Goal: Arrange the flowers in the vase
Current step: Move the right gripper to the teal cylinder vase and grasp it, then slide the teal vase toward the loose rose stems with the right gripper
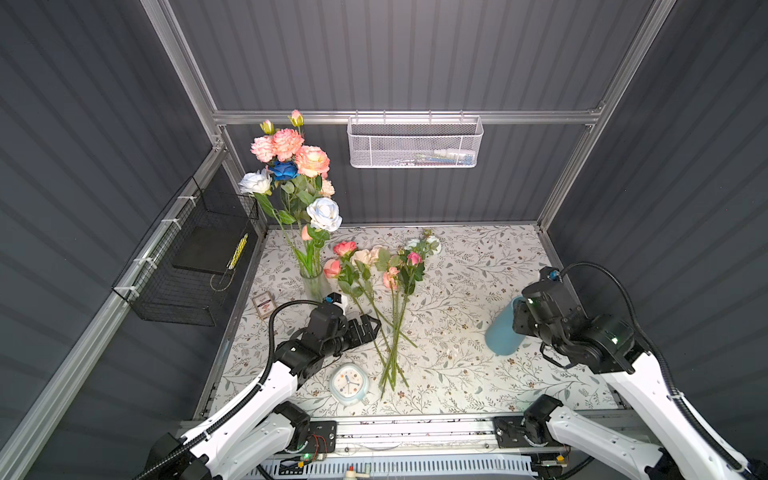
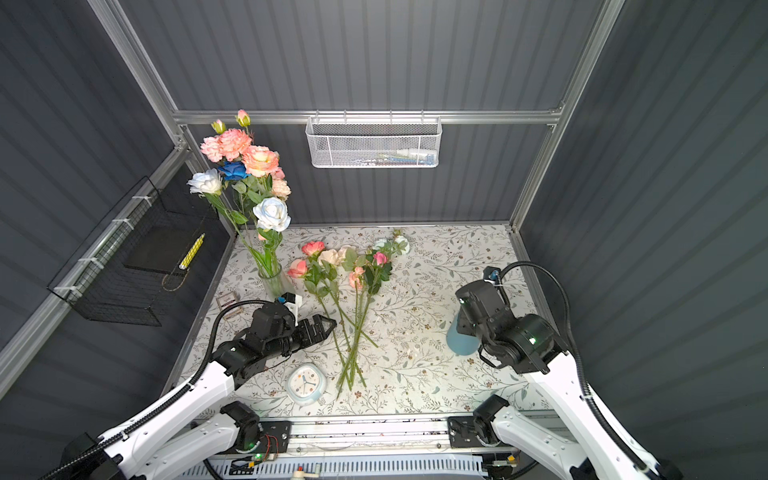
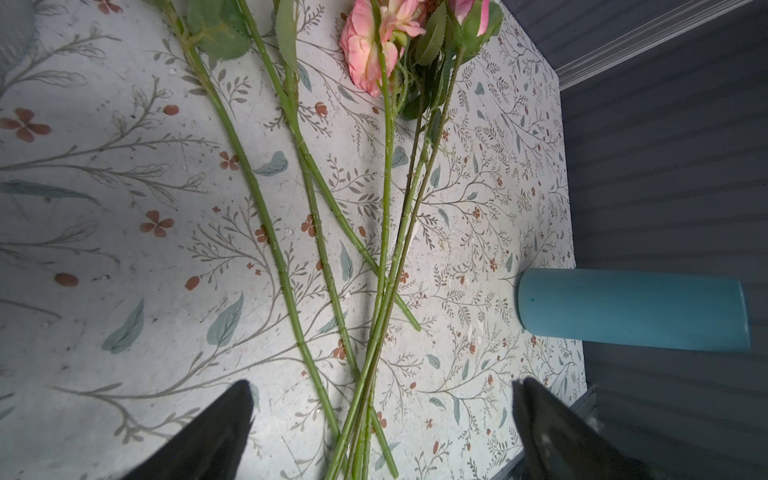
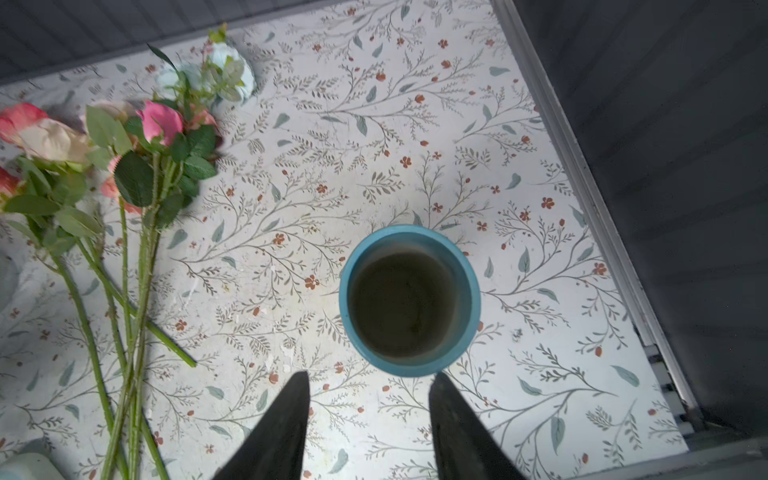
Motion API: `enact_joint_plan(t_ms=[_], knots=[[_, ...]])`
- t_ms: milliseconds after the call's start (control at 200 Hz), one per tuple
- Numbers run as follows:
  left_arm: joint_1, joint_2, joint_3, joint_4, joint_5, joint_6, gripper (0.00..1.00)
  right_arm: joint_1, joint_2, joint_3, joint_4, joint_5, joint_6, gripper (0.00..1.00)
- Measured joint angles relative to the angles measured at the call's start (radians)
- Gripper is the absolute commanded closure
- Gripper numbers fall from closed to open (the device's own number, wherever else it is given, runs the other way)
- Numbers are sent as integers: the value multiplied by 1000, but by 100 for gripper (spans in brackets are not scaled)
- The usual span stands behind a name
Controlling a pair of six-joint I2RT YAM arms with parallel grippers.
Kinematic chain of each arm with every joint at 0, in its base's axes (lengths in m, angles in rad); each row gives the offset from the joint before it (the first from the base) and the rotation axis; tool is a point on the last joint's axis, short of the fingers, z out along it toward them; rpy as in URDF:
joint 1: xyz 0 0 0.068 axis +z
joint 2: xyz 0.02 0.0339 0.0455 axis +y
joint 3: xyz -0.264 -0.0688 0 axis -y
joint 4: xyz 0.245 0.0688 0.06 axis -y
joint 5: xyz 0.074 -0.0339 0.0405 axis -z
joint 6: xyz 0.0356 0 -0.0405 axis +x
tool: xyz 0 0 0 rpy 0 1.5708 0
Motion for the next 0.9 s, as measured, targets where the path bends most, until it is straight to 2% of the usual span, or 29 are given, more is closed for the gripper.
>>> enact_joint_plan(t_ms=[220,400,640,715,900], knots=[[0,5,-5,38,5,-1,0,-87,132,42,10,-108,-92,55],[0,3,-16,45,8,-1,0,-137,189,35,27,-129,-126,64],[0,-1,-30,46,8,-1,0,-166,253,17,67,-168,-157,90],[0,0,-30,46,8,-1,0,-166,259,23,85,-220,-169,100],[0,0,-30,46,8,-1,0,-143,286,53,65,-270,-197,100]])
